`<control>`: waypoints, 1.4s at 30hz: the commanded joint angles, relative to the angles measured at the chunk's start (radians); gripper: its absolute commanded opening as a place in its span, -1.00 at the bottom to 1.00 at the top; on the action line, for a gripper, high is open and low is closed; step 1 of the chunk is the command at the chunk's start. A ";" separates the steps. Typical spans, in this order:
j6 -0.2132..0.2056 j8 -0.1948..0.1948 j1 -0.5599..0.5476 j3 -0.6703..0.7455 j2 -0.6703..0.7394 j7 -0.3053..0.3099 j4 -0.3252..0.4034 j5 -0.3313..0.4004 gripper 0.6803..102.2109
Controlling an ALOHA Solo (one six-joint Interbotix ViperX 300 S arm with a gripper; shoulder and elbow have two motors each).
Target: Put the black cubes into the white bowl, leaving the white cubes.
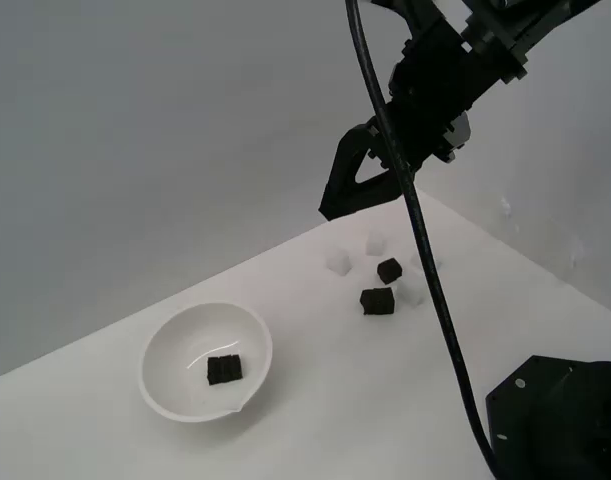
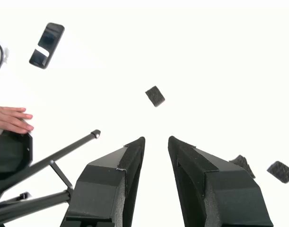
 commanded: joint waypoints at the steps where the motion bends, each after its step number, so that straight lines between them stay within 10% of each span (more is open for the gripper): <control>1: 0.005 0.012 -0.012 0.025 0.017 0.014 0.008 -0.002 -0.40; 14: 0.089 0.023 0.058 -0.008 -0.014 -0.003 0.091 0.080 -0.40; 42: 0.094 0.167 0.133 -0.215 -0.219 -0.225 0.210 0.201 -0.26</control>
